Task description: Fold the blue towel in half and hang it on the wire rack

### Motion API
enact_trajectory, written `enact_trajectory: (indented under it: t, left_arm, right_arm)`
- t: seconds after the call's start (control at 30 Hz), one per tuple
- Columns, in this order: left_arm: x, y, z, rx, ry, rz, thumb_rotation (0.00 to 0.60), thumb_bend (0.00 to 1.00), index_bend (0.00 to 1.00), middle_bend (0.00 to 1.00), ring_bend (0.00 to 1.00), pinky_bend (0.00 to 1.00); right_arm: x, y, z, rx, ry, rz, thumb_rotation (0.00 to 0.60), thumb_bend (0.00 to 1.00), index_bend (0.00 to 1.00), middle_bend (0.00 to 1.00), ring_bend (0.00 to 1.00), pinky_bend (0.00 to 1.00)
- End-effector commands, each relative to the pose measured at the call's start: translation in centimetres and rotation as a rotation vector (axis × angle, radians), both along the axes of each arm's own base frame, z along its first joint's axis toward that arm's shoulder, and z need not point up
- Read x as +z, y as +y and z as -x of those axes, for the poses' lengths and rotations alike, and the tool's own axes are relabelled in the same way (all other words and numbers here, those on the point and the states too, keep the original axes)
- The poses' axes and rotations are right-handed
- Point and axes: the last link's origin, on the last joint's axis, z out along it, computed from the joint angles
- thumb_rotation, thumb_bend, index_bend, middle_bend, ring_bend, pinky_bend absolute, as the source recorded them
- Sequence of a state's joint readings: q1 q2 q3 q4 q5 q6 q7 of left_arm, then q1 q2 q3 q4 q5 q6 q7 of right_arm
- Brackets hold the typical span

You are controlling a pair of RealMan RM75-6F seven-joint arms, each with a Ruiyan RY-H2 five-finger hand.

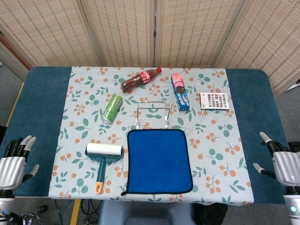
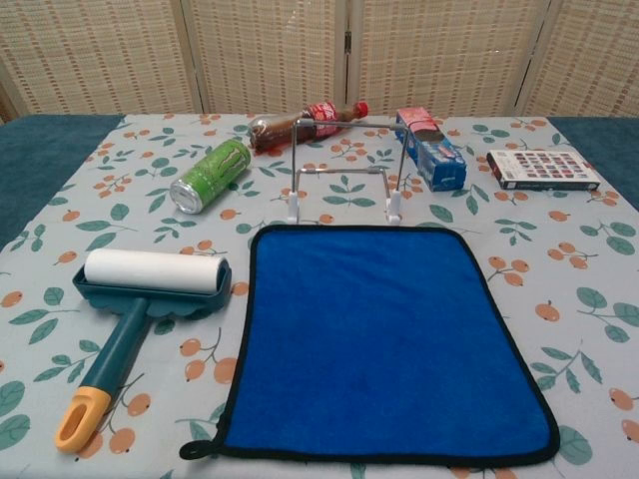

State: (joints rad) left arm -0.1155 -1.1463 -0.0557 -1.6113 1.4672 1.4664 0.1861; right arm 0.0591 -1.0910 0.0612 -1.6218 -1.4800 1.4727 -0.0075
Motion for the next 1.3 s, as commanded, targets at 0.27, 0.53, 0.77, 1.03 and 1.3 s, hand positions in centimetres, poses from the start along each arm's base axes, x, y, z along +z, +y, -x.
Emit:
enact_trajectory:
  t: [0.27,0.53,0.77,1.03,1.3]
  left_arm:
    - [0.4,0.2,-0.1,-0.017,0.012,0.003,0.600,0.29,0.06,0.00,0.00,0.00]
    - [0.6,0.8,-0.8,-0.088,-0.016,0.030,0.600,0.29,0.10,0.00,0.00,0.00]
    - [0.5,1.8,-2.1,-0.211,-0.025,0.104,0.600,0.29,0.17,0.11,0.13,0.19]
    - [-1.4,2.8,-4.5,-0.383,-0.002,0.256,0.600,0.29,0.24,0.38,0.35,0.50]
    - [-4.3,3.4,-7.4,-0.533,0.015,0.406,0.600,0.29,0.28,0.62,0.53,0.77]
  right_arm:
    - [0.3,0.0,0.0,0.008,-0.009,0.023,0.600,0.16,0.09,0.31,0.26,0.41]
    - [0.9,-0.1,-0.8,0.055,-0.008,0.025,0.600,0.16,0.09,0.31,0.26,0.41]
    - [1.2,-0.7,-2.8,0.160,-0.006,-0.002,0.600,0.16,0.09,0.32,0.27,0.41]
    - [-0.1,-1.3,-6.1,0.345,0.013,-0.098,0.600,0.16,0.13,0.48,0.50,0.62]
    - [-2.3,-1.7,-8.3,0.461,0.021,-0.226,0.600,0.16,0.25,0.71,0.74,0.89]
